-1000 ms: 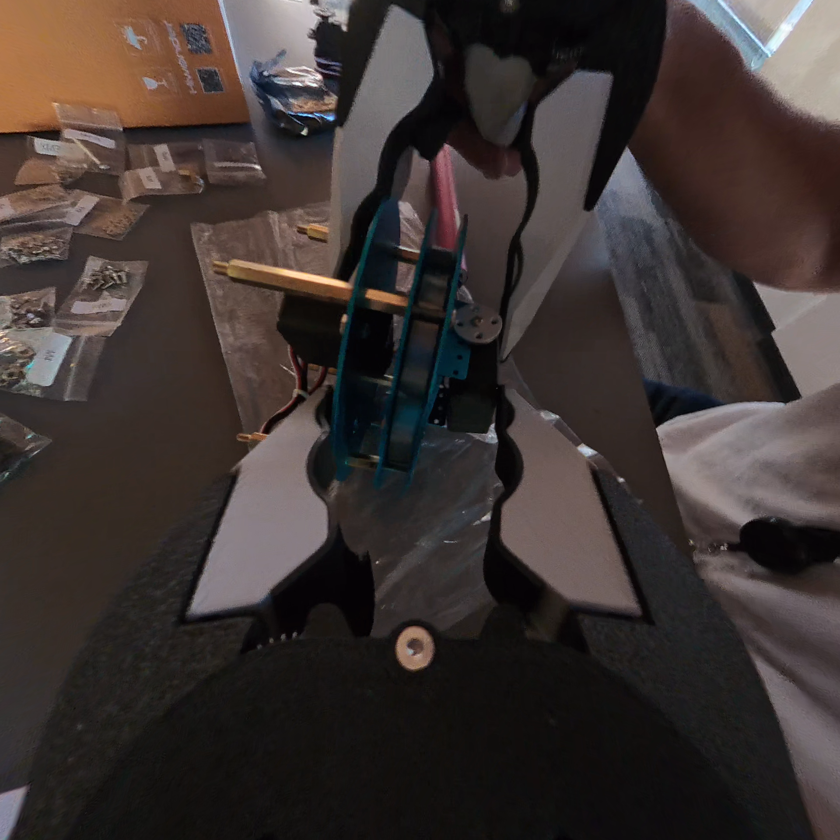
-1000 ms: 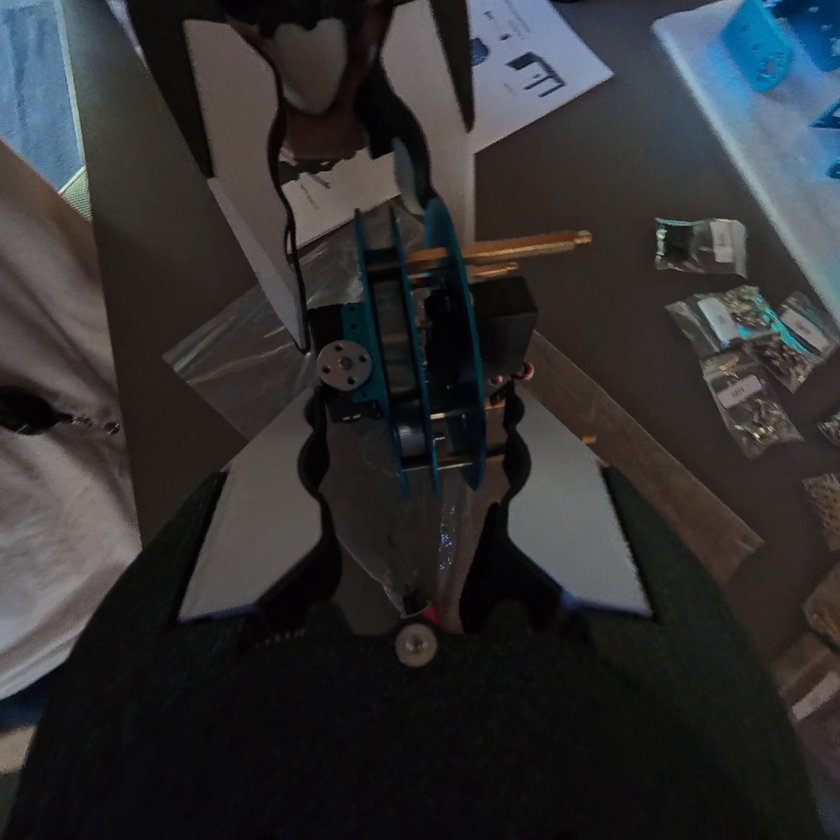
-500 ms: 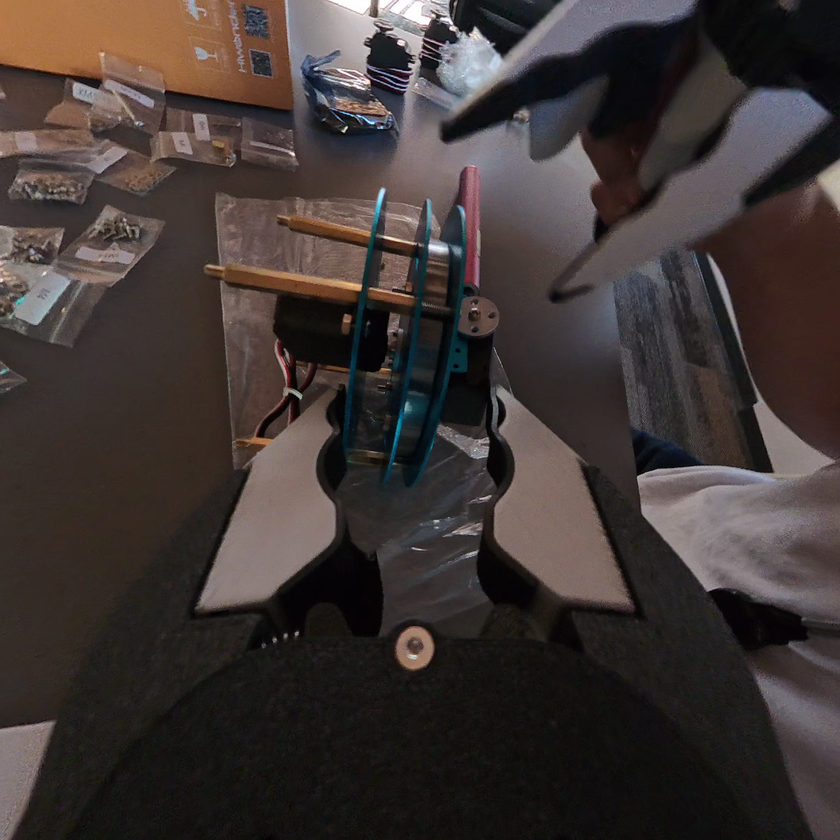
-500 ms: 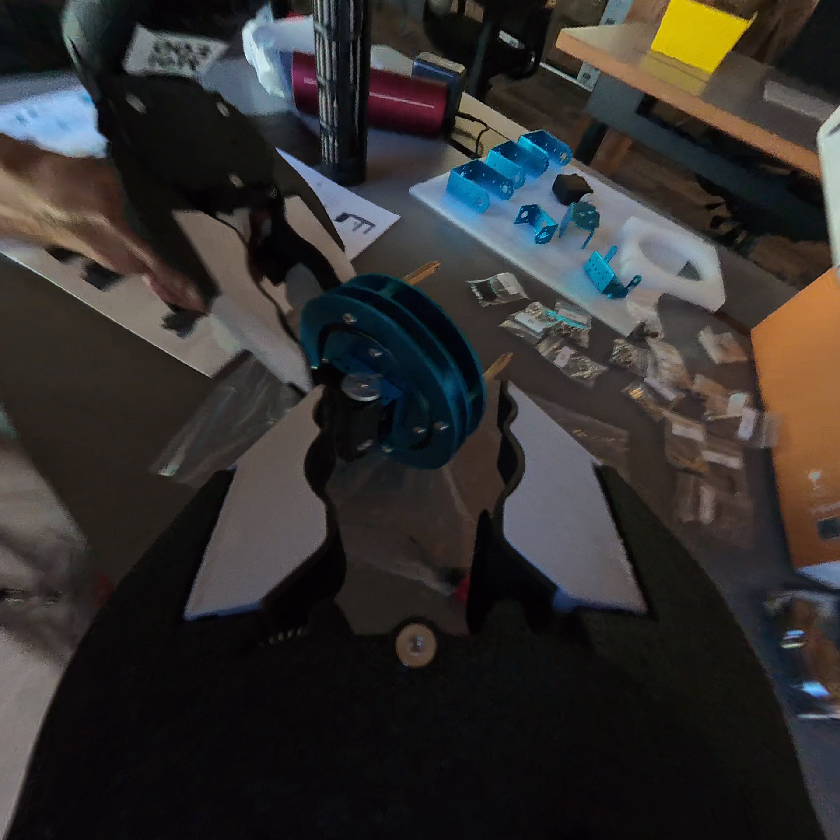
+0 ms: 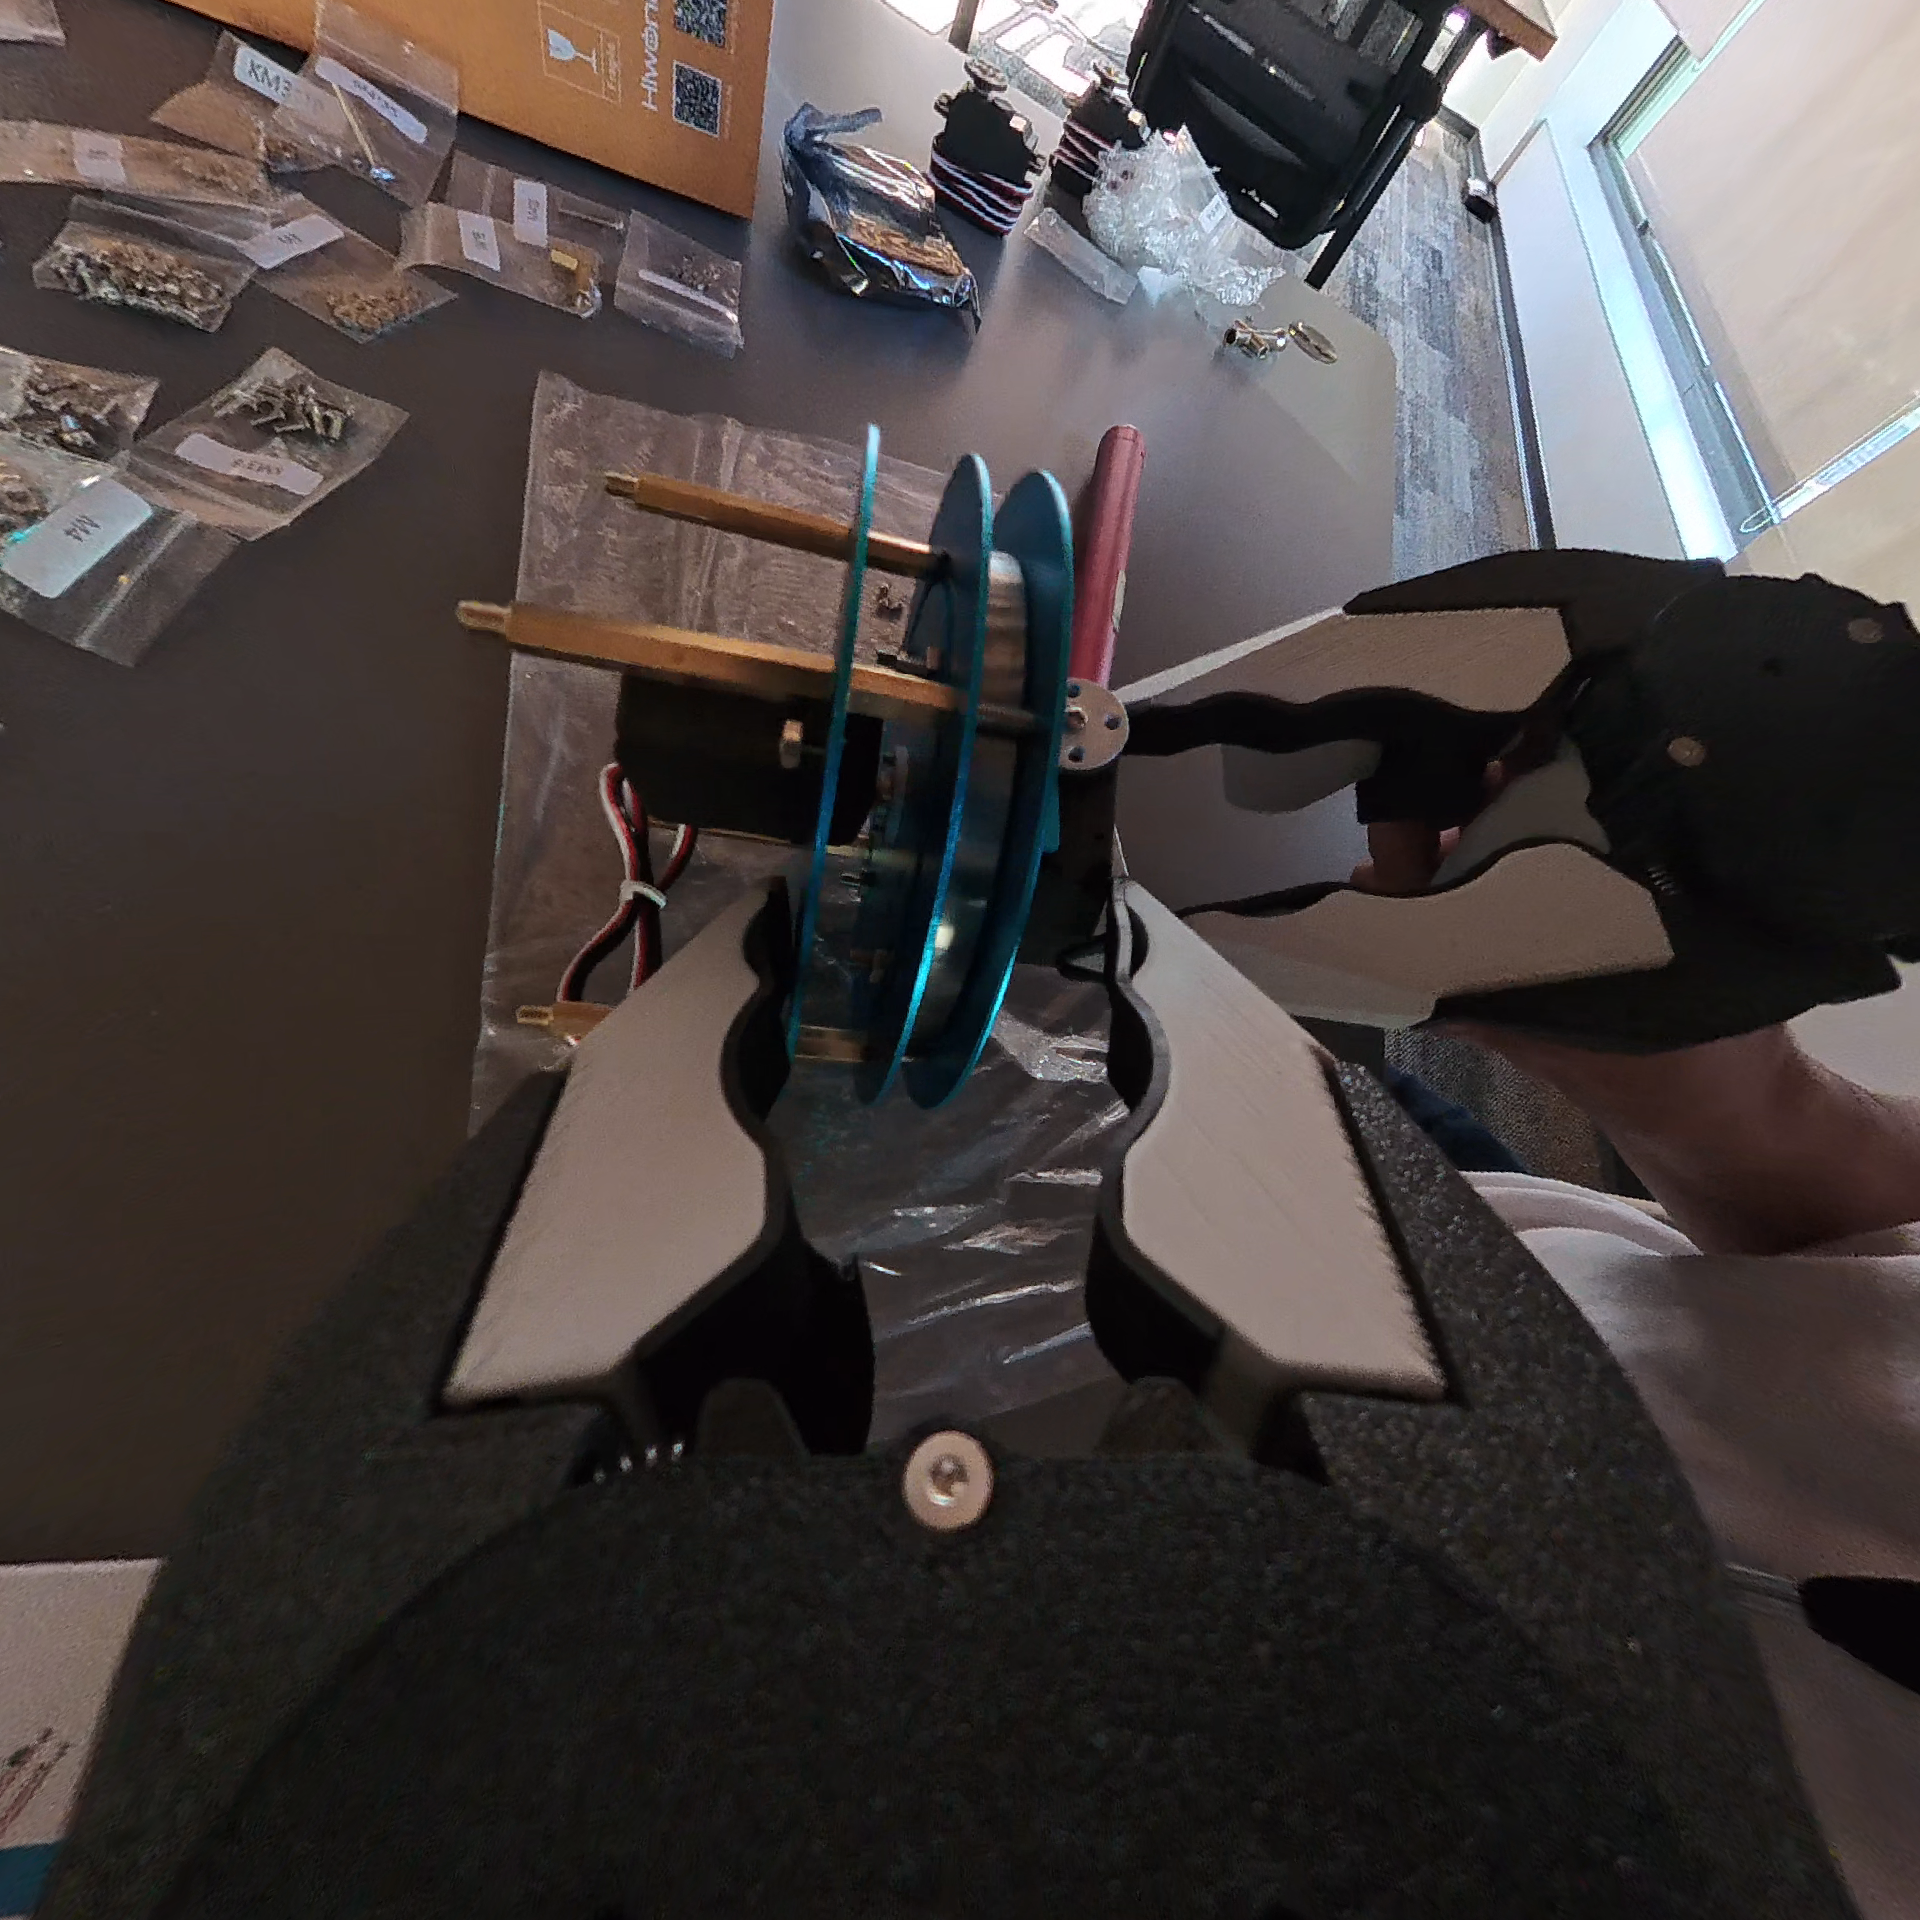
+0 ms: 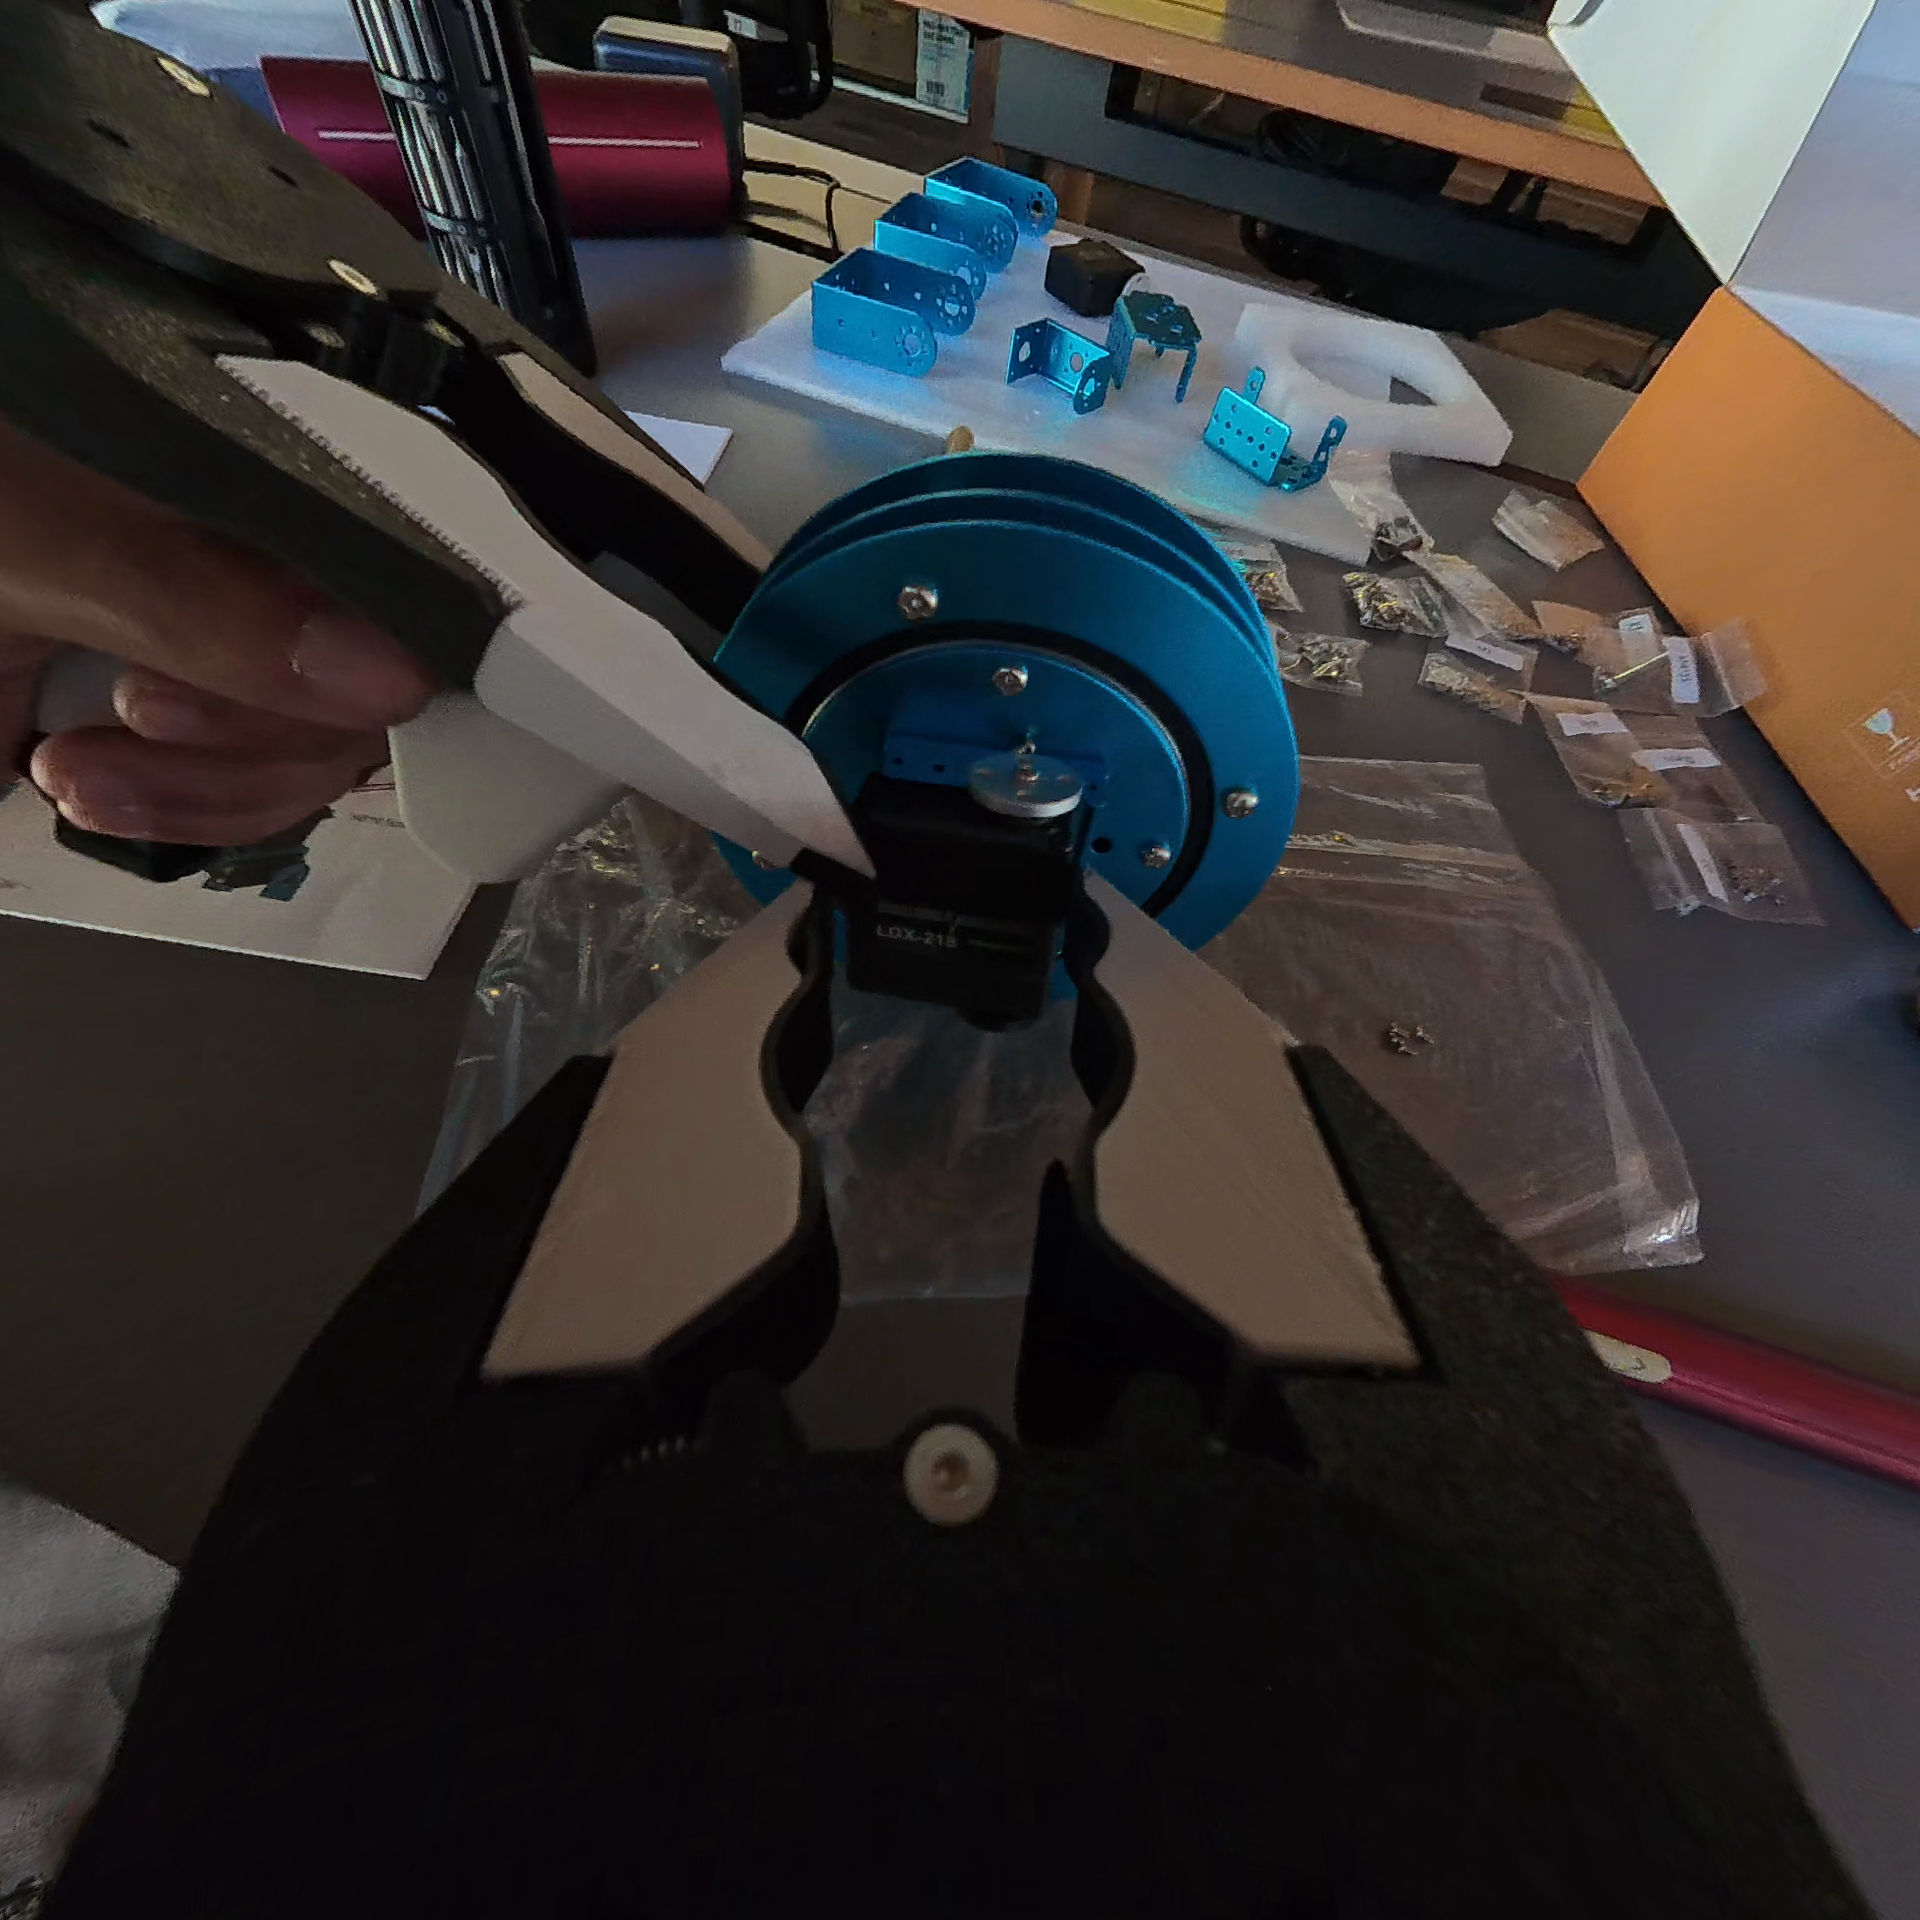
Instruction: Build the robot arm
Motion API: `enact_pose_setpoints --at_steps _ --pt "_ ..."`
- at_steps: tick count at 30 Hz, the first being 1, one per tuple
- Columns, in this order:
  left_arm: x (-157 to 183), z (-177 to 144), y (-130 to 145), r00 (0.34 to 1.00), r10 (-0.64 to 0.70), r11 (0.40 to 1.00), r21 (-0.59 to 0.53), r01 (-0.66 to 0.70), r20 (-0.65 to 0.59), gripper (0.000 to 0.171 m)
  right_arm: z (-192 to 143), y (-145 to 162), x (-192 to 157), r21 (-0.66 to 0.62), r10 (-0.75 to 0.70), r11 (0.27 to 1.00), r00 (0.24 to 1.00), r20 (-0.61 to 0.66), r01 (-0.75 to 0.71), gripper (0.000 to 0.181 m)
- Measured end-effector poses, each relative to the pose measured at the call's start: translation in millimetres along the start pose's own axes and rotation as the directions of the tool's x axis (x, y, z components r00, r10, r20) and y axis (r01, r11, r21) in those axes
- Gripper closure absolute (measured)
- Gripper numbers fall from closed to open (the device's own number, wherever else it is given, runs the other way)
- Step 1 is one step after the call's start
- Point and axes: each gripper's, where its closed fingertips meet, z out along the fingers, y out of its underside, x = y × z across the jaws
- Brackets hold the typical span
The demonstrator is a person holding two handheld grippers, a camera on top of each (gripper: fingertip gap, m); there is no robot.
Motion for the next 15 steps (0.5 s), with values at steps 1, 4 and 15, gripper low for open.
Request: enact_pose_setpoints --at_steps 1,4,15 --pt "0 0 0 1.0 0.007 1.0 -0.004 -0.007 -0.005 0.11 0 0 -1 0.002 0.004 1.0 1.0 0.015 -0.004 0.141" --pt "3 -1 2 0.998 0.059 0.998 -0.027 -0.06 -0.035 0.109 -3 3 -6 0.004 0.034 0.999 0.998 0.055 -0.034 0.141" --pt "12 -16 -6 0.992 0.041 0.999 -0.026 -0.045 -0.12 0.112 -11 12 1 0.004 0.023 1.0 0.998 0.055 -0.023 0.141"
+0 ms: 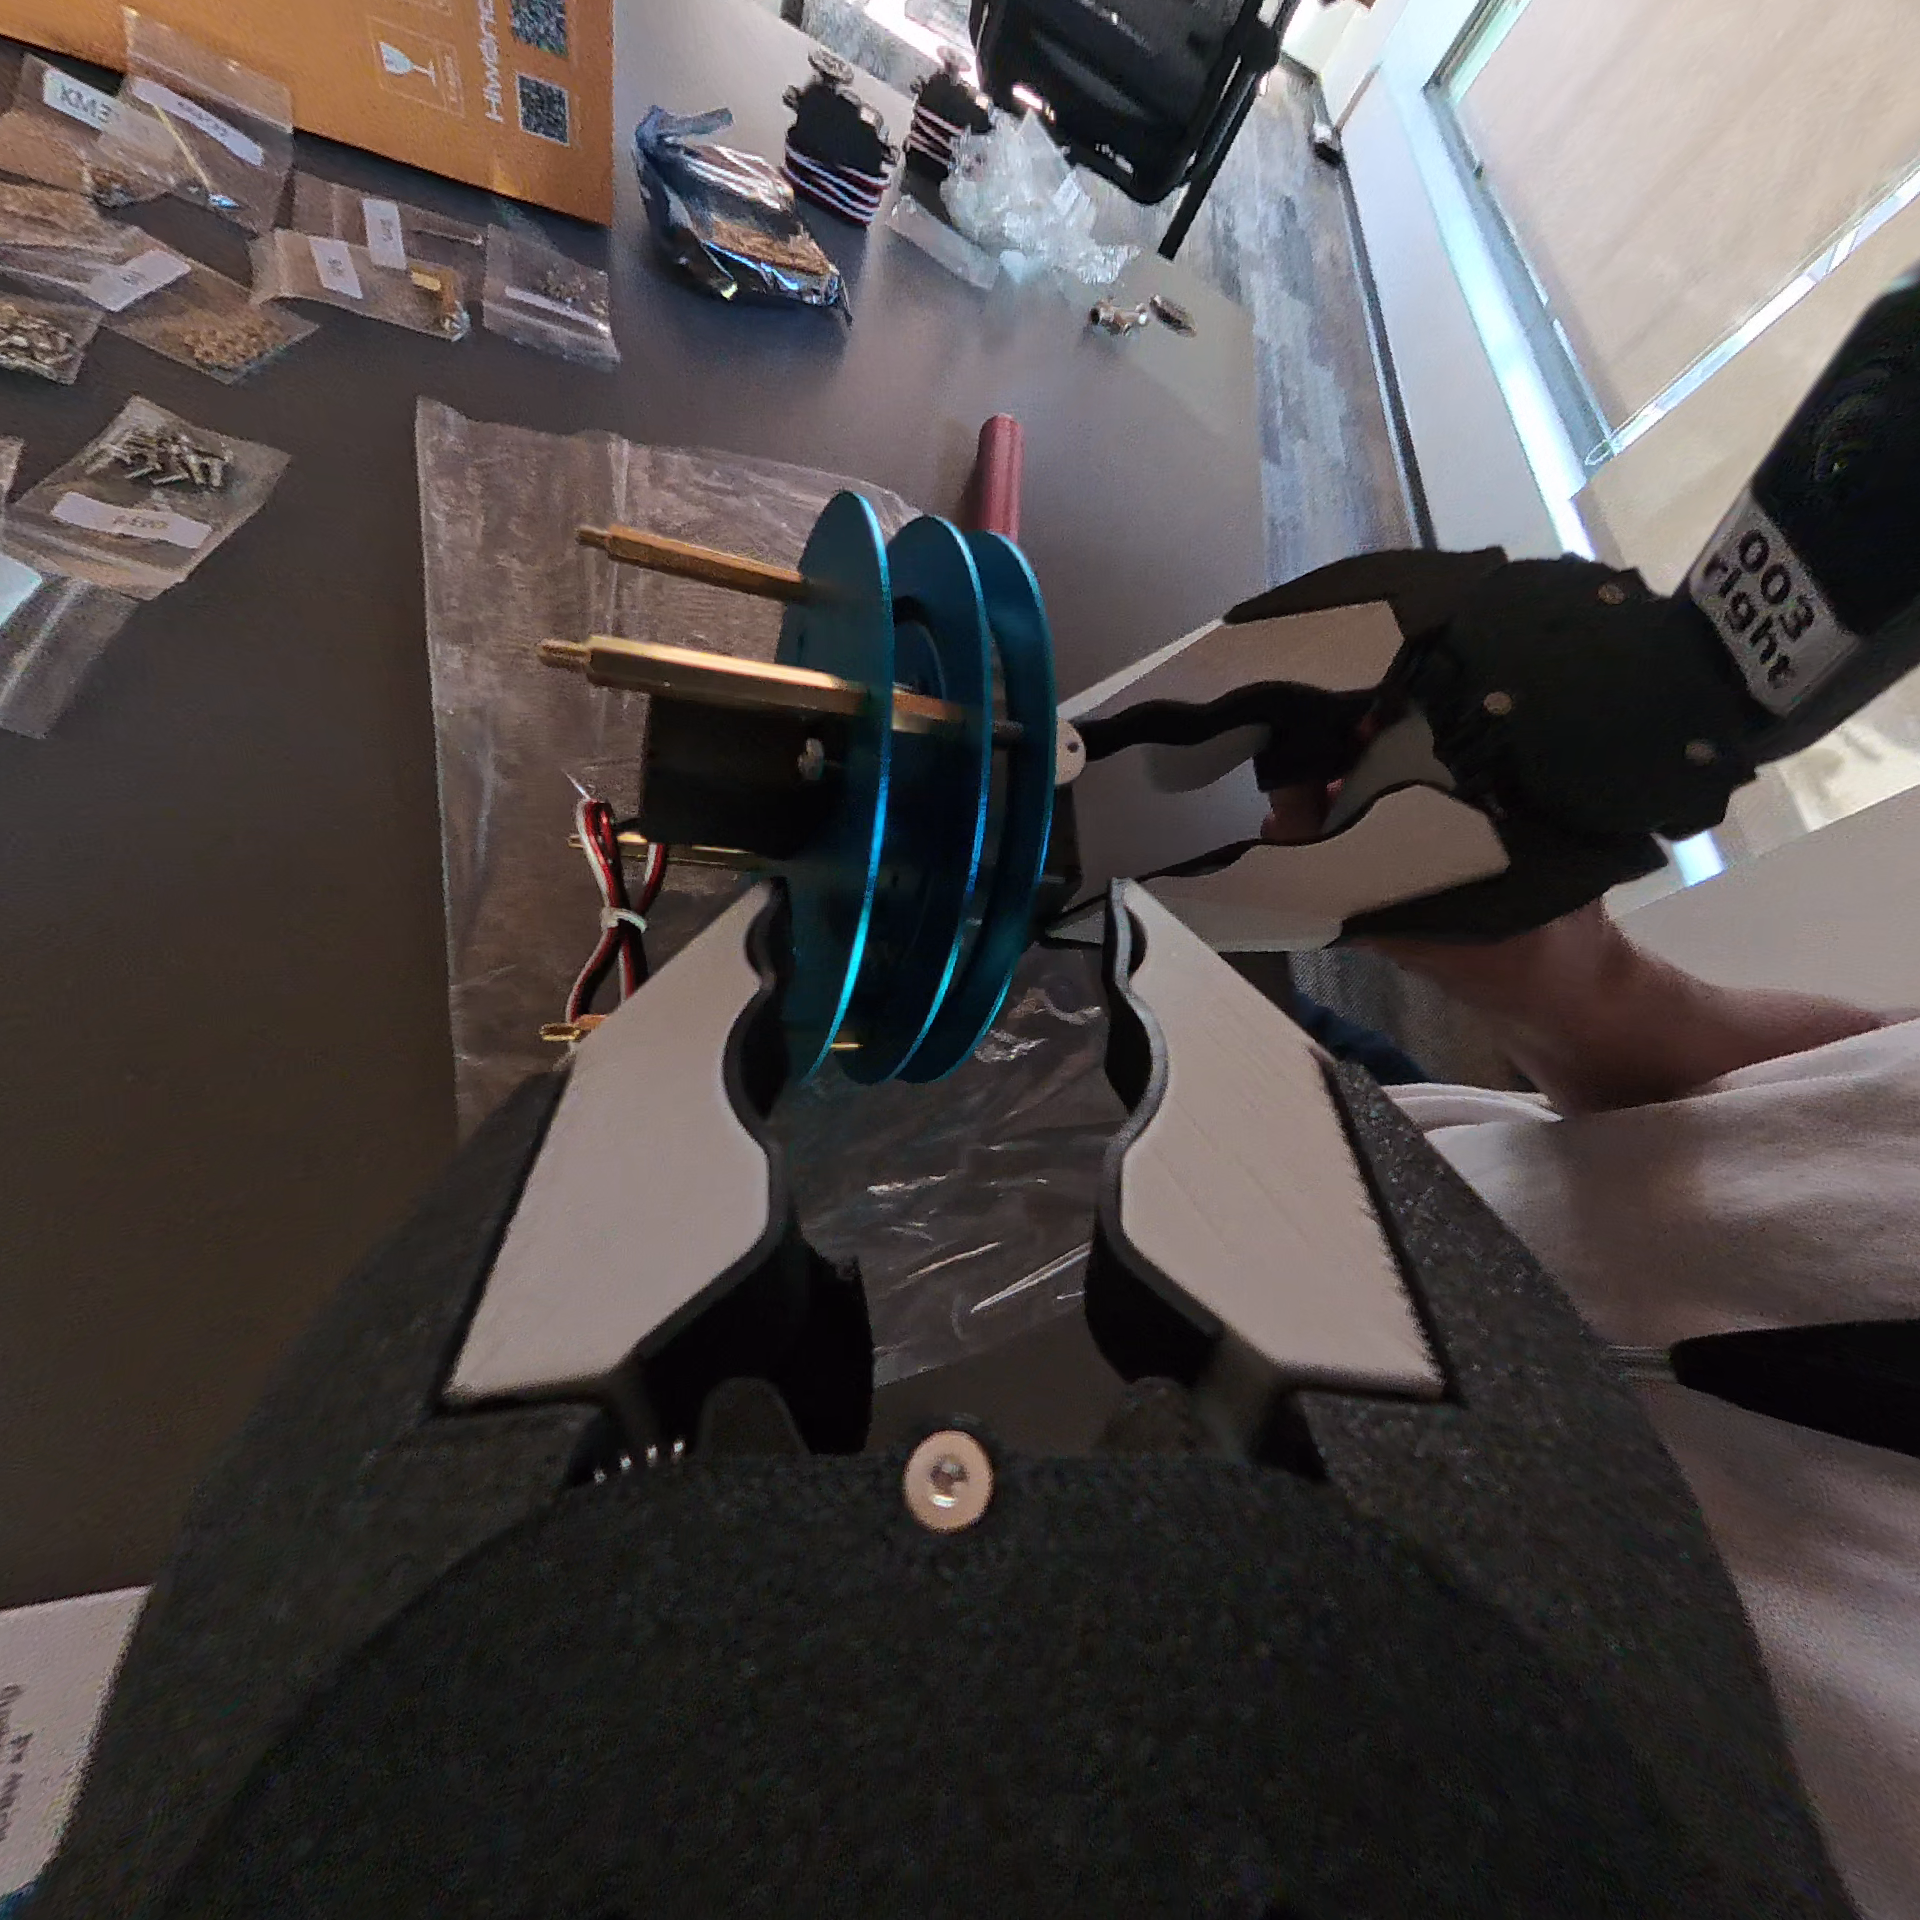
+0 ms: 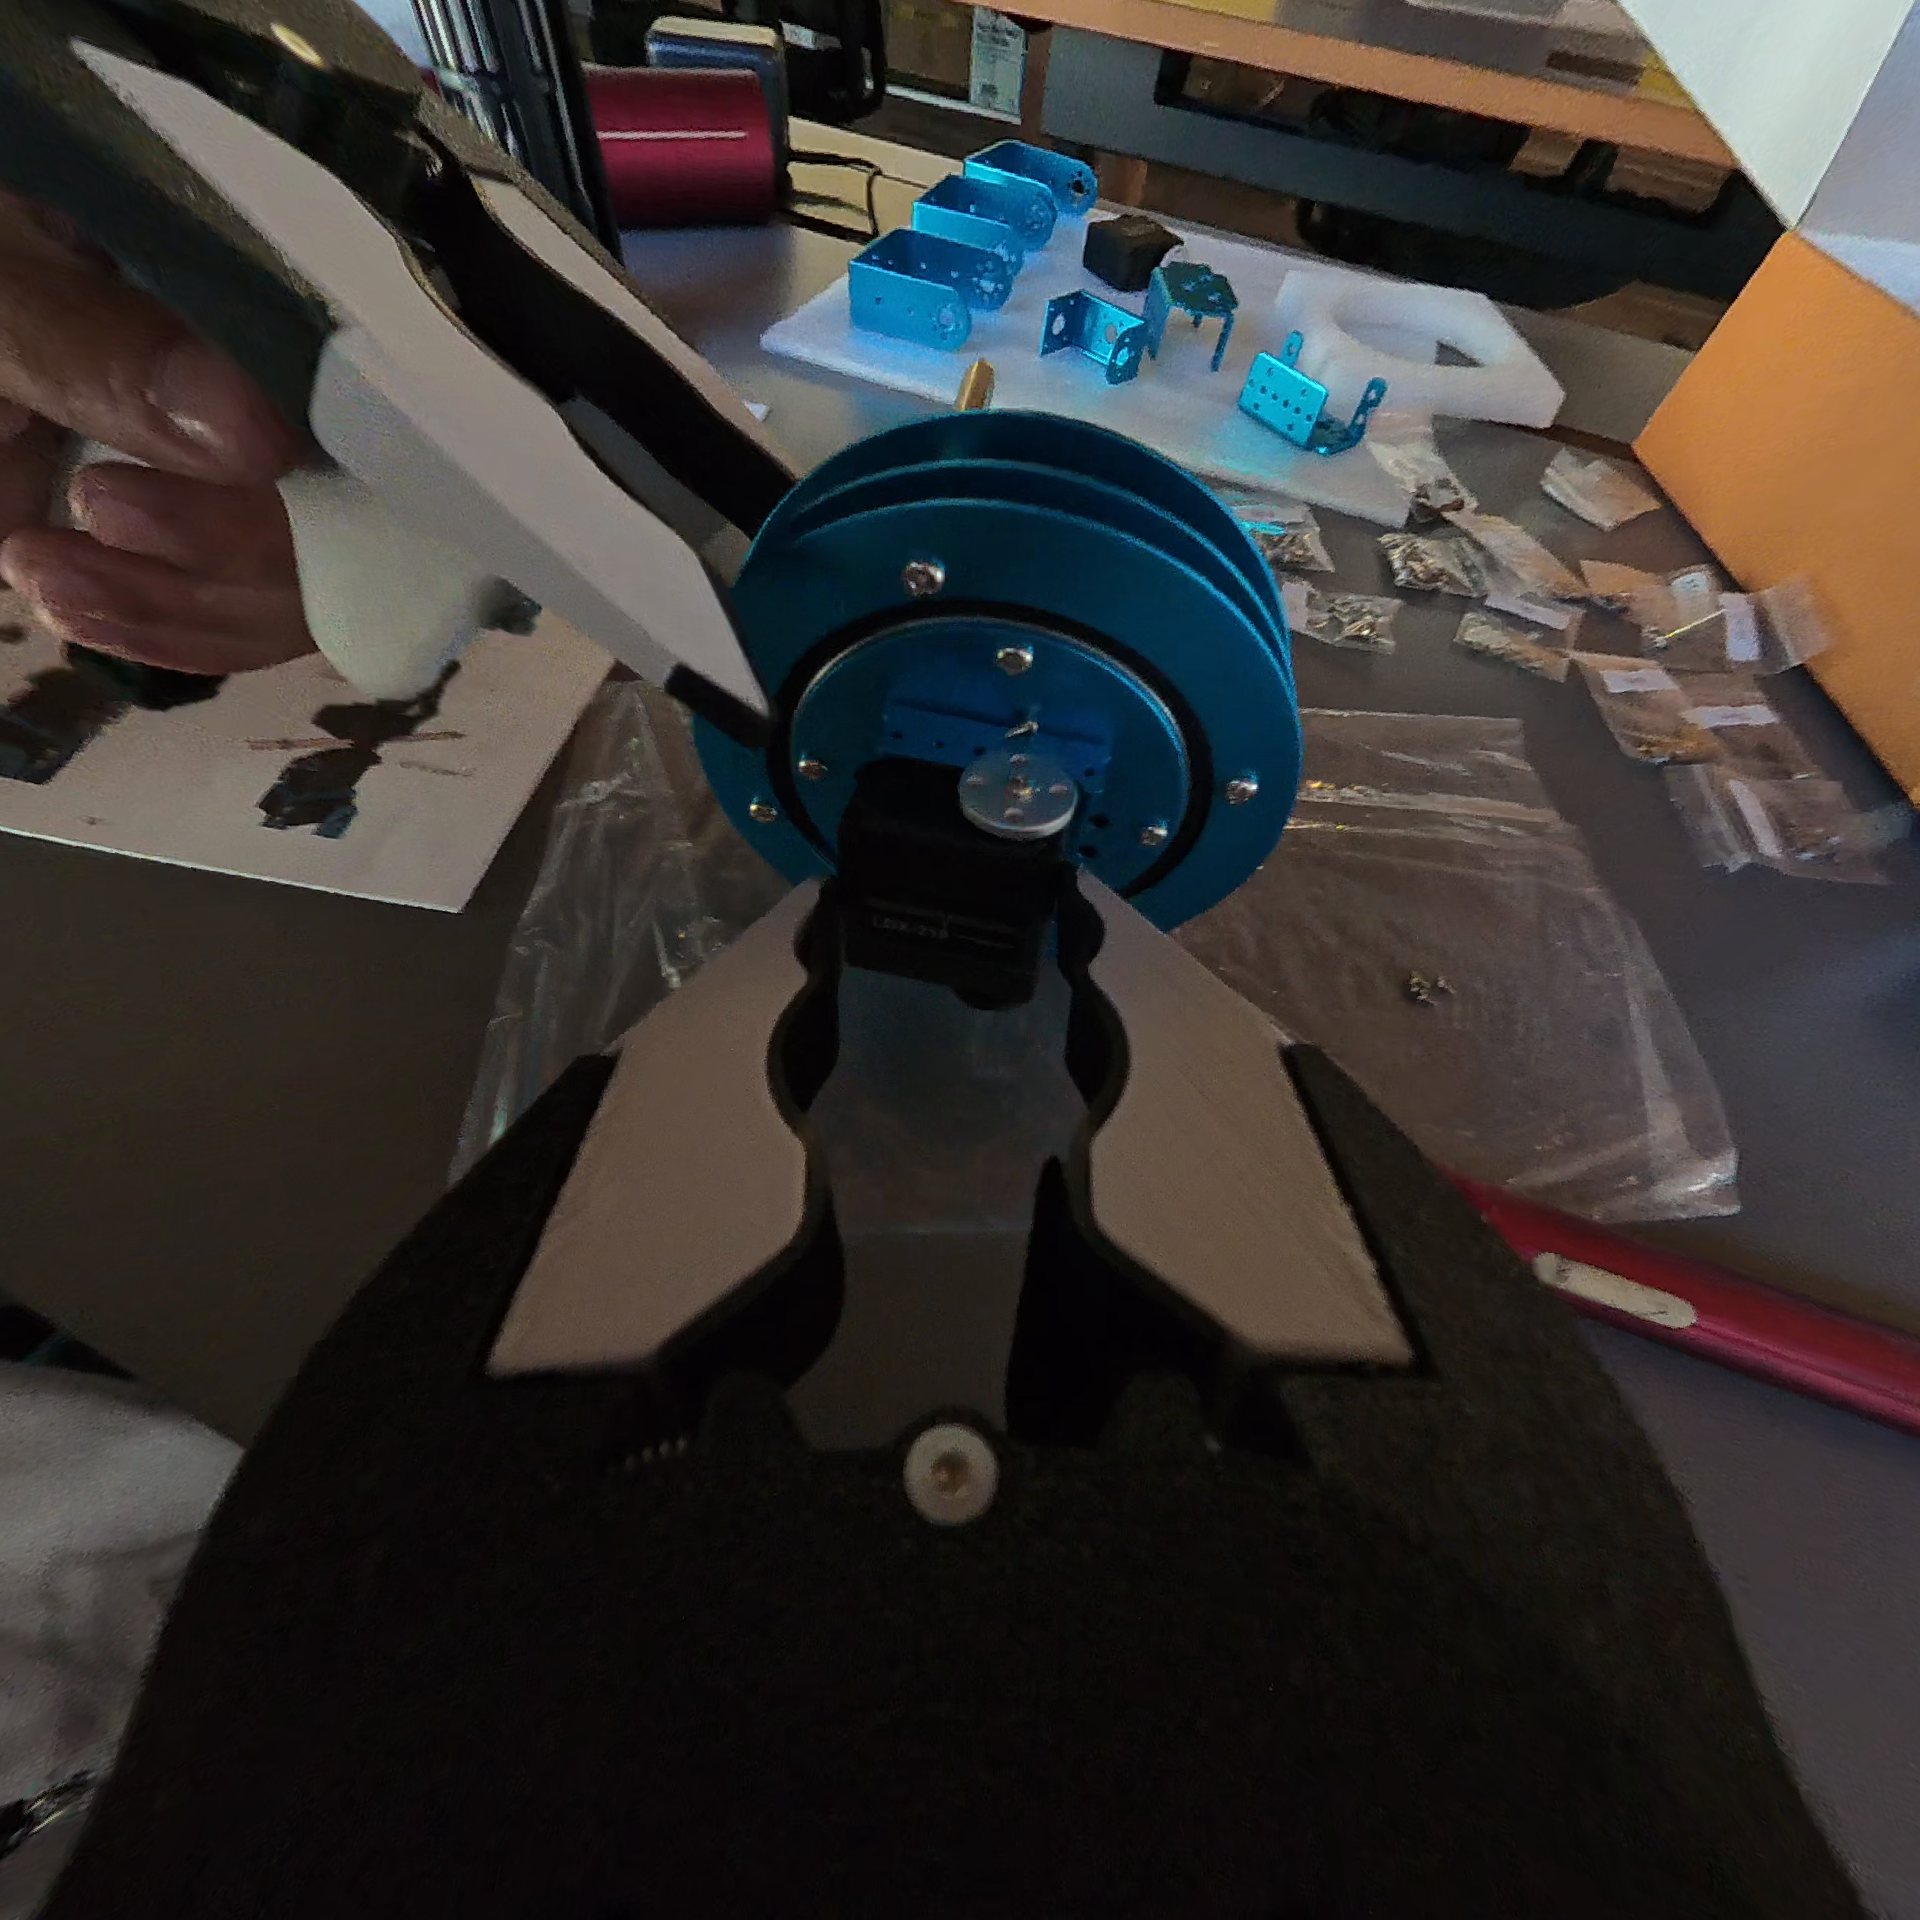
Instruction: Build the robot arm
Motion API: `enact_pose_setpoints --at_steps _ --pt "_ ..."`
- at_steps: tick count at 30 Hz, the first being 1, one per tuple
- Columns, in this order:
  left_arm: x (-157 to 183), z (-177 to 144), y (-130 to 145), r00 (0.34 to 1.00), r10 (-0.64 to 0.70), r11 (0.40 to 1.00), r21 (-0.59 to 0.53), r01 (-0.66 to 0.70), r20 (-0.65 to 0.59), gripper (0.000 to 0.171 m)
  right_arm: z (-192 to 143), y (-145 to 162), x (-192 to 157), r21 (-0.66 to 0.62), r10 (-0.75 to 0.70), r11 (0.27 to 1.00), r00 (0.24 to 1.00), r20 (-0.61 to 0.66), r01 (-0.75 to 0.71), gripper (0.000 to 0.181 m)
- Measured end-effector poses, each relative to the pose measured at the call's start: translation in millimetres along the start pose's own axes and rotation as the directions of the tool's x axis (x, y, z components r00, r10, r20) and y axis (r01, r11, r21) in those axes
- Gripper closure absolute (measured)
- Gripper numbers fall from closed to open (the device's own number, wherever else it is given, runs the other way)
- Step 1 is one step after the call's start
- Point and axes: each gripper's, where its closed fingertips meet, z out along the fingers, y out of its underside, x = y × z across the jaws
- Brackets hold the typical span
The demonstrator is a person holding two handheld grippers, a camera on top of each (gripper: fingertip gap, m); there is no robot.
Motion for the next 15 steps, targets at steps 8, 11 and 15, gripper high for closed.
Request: enact_pose_setpoints --at_steps 8,11,15 --pt "-14 12 -2 0.935 0.279 0.96 -0.095 -0.264 0.221 0.139 -9 2 4 0.005 0.039 0.999 0.999 0.006 -0.039 0.142" --pt "-10 14 -3 0.896 0.361 0.932 -0.112 -0.343 0.258 0.139 -17 9 12 -0.012 0.072 0.997 0.997 -0.009 -0.073 0.142" --pt "0 19 -3 0.815 0.499 0.867 -0.163 -0.471 0.293 0.139 -24 19 18 -0.041 0.099 0.994 0.995 -0.007 -0.099 0.141"
